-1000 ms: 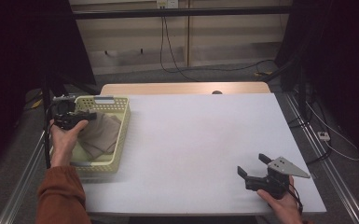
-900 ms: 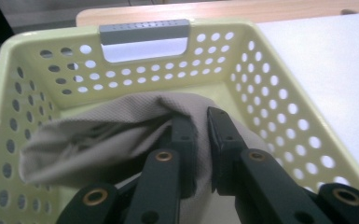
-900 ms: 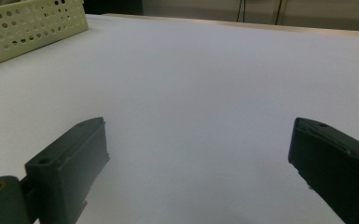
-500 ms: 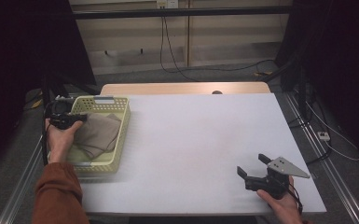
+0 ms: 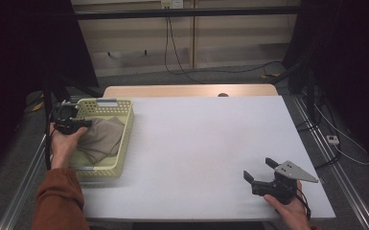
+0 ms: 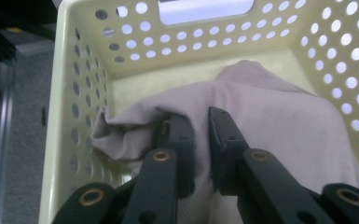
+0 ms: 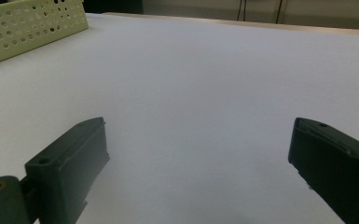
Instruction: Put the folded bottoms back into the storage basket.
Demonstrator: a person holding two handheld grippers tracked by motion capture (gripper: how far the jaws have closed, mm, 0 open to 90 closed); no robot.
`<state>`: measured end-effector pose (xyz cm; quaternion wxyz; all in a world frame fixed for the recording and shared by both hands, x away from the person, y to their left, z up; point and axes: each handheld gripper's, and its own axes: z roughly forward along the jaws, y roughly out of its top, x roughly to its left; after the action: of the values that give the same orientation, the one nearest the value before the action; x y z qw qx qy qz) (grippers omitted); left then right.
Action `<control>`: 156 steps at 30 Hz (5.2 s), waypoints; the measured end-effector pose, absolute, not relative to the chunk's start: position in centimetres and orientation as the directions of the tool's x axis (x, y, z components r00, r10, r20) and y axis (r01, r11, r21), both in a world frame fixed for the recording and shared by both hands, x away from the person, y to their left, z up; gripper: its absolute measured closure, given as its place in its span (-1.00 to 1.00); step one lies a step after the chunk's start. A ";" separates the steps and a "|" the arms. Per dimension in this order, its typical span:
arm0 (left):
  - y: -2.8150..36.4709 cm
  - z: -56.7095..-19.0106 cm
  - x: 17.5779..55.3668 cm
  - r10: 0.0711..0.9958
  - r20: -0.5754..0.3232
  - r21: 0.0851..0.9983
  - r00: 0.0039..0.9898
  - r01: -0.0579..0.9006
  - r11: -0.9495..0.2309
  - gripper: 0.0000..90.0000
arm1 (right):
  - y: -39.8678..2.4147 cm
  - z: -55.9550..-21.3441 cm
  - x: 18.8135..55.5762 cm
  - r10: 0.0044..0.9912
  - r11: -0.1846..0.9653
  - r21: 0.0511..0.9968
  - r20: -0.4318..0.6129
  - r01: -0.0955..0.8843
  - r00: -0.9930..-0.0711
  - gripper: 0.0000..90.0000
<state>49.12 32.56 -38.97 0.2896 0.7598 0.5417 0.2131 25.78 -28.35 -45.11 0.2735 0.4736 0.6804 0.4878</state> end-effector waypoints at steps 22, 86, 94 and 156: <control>30.1 -40.0 47.0 0.882 -0.017 0.580 0.471 0.723 -0.375 1.00 | -28.3 -45.1 25.8 0.912 0.077 0.922 0.090 0.380 -0.401 -0.91; 28.6 -42.8 50.8 0.915 -0.018 0.472 0.404 0.810 -0.349 1.00 | -28.4 -45.1 25.9 0.913 0.067 0.922 0.097 0.380 -0.397 -0.91; 29.0 -42.0 49.6 0.916 -0.037 0.347 0.400 0.864 -0.364 1.00 | -28.4 -45.1 25.9 0.913 0.068 0.922 0.096 0.381 -0.396 -0.91; 32.8 -42.8 50.7 0.947 0.034 0.548 0.319 0.787 -0.285 0.78 | -28.7 -45.3 26.2 0.916 0.056 0.921 0.107 0.387 -0.387 -0.91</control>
<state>50.73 32.84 -42.76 0.2225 0.7809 0.5551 0.1802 26.21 -28.73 -45.33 0.2706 0.4829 0.6742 0.4889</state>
